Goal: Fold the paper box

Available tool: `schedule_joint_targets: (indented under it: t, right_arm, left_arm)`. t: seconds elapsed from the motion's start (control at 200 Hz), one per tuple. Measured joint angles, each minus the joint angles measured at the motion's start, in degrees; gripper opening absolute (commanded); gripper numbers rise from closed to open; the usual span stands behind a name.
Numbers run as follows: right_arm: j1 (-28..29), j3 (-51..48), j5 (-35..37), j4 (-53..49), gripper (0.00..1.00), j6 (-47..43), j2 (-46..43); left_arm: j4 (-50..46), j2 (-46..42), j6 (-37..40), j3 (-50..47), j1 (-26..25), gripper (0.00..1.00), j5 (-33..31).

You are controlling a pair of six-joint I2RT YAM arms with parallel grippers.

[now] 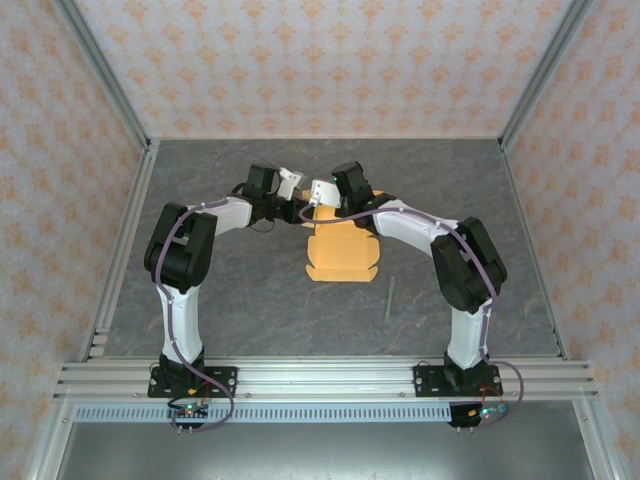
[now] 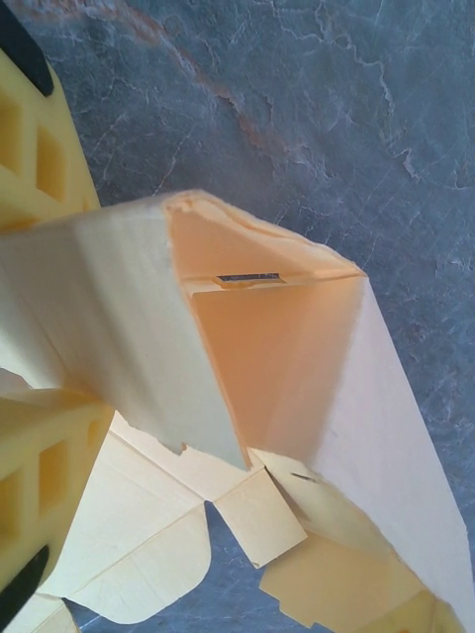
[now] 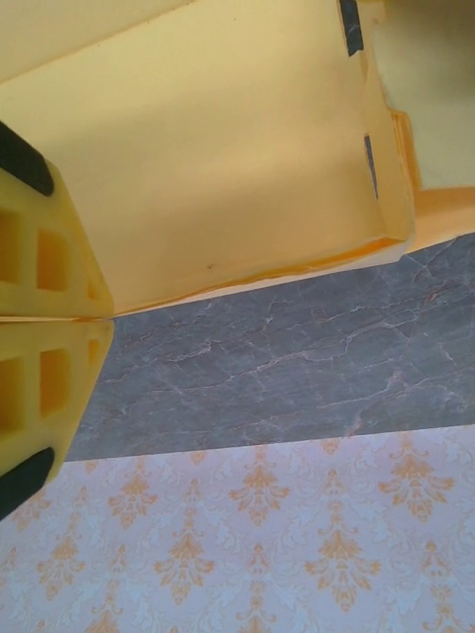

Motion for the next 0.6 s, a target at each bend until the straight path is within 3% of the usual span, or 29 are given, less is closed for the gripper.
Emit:
schedule_joint_targets:
  t: [0.2, 0.601]
  right_arm:
    - [-0.98, 1.92, -2.32, -2.54, 0.33, 1.79, 0.00]
    - [-4.57, 7.58, -7.58, -13.11, 0.49, 3.87, -0.02]
  left_arm:
    - [-0.94, 0.00, 1.03, 0.17, 0.02, 0.36, -0.24]
    - [-3.13, 0.00, 2.43, 0.48, 0.00, 0.36, -1.27]
